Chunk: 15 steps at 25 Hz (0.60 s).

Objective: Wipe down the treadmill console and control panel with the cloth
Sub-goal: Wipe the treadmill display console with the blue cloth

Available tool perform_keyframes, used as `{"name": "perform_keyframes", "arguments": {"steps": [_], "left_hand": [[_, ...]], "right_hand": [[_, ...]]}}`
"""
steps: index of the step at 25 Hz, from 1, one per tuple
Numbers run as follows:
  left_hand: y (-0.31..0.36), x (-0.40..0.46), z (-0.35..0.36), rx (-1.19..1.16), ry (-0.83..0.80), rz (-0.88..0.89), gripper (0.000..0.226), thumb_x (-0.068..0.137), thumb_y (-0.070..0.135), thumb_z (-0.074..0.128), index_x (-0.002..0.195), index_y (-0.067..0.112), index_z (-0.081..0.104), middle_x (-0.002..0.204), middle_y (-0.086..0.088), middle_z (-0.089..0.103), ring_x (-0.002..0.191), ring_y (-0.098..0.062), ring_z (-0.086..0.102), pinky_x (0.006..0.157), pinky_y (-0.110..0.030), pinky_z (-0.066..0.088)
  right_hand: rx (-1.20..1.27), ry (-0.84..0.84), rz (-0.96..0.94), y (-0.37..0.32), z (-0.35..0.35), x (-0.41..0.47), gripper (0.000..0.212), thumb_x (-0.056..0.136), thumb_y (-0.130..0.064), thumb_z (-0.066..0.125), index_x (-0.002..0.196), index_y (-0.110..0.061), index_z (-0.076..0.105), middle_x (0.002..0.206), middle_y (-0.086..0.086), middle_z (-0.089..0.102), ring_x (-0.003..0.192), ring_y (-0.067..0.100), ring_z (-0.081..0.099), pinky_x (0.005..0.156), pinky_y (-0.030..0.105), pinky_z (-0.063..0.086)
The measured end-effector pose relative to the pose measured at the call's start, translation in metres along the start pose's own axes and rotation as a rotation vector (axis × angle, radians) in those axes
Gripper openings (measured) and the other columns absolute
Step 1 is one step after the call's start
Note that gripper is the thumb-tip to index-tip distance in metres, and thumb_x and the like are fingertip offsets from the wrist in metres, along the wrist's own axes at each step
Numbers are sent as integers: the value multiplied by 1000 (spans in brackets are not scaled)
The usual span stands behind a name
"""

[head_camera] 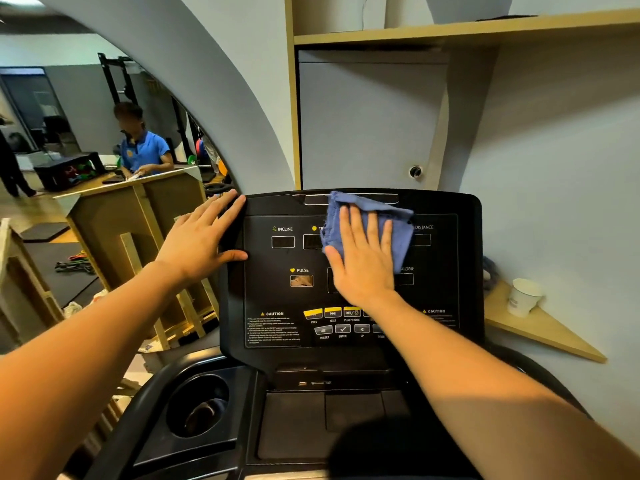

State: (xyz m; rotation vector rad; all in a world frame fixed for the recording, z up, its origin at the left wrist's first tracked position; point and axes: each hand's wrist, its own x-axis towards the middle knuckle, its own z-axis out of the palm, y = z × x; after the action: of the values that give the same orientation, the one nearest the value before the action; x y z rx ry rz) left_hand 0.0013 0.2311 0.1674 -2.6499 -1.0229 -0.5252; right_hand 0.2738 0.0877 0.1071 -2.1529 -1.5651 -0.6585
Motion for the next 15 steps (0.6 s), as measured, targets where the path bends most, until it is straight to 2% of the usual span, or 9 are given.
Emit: {"name": "perform_keyframes", "arguments": {"steps": [7, 10, 15], "left_hand": [[-5, 1, 7, -2, 25, 30, 104, 81, 65, 56, 158, 26, -1, 168, 2, 5, 150, -27, 21, 115, -53, 31], [-5, 1, 7, 21, 37, 40, 104, 80, 67, 54, 159, 25, 0, 168, 1, 7, 150, -28, 23, 114, -53, 32], [-1, 0, 1, 22, 23, 39, 105, 78, 68, 52, 158, 26, -1, 168, 1, 8, 149, -29, 23, 114, -54, 33]], "right_hand": [[69, -6, -207, -111, 16, 13, 68, 101, -49, 26, 157, -17, 5, 164, 4, 13, 151, 30, 5, 119, 55, -1], [47, 36, -220, -111, 20, 13, 66, 100, -41, 29, 157, -17, 7, 164, 3, 16, 150, 28, 7, 120, 52, 1], [38, 47, -168, -64, 6, 16, 67, 93, -37, 21, 157, -19, 8, 164, 2, 18, 150, 26, 13, 121, 51, 5]]}}
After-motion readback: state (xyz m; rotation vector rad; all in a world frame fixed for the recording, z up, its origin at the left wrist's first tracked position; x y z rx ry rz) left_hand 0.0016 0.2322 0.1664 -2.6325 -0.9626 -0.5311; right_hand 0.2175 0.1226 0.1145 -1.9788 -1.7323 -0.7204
